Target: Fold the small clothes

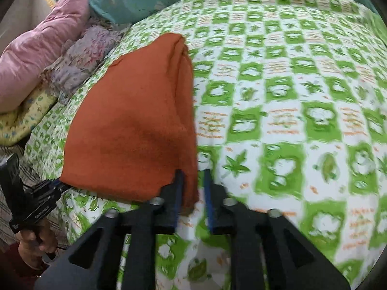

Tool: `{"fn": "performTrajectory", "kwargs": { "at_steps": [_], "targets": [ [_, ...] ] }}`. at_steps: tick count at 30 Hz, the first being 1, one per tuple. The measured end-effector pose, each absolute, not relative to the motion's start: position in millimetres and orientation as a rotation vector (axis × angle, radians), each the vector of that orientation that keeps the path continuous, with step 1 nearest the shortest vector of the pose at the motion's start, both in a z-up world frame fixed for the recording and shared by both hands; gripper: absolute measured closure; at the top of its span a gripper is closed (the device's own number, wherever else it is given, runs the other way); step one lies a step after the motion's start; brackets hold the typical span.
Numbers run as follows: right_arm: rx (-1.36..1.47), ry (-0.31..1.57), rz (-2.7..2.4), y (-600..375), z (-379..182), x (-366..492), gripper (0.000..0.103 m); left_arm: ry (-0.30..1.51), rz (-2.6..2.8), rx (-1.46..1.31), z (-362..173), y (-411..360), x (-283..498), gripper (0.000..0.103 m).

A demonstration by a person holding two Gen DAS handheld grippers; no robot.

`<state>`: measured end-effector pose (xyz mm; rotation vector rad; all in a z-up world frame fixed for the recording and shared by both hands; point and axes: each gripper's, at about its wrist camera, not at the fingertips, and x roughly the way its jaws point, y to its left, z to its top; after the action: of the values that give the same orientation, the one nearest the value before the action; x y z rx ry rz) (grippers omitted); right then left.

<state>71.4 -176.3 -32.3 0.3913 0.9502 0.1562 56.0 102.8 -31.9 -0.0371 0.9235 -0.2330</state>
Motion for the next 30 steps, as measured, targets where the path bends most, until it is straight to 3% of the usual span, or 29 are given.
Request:
{"fn": "performTrajectory", "kwargs": {
  "at_steps": [2, 6, 8, 11, 21, 24, 30],
  "targets": [
    [0.416, 0.923, 0.163, -182, -22, 71, 0.080, 0.921, -0.246, -0.054, -25, 111, 49, 0.079],
    [0.464, 0.859, 0.197, -187, -1, 85, 0.080, 0.881, -0.261, -0.129, -11, 125, 47, 0.061],
    [0.474, 0.840, 0.213, -185, 6, 99, 0.080, 0.860, -0.269, -0.172, -5, 131, 52, 0.060],
    [0.471, 0.838, 0.243, -177, 8, 120, 0.080, 0.850, -0.273, -0.218, 0, 134, 69, 0.050],
    [0.488, 0.915, 0.269, -166, -20, 172, 0.078, 0.907, -0.218, -0.244, -15, 129, 144, 0.042],
    [0.464, 0.922, 0.272, -164, -24, 175, 0.093, 0.912, -0.210, -0.233, -16, 128, 153, 0.042],
    [0.389, 0.893, 0.210, -168, -22, 176, 0.095, 0.945, -0.178, -0.174, -23, 118, 162, 0.043]
  ]
}}
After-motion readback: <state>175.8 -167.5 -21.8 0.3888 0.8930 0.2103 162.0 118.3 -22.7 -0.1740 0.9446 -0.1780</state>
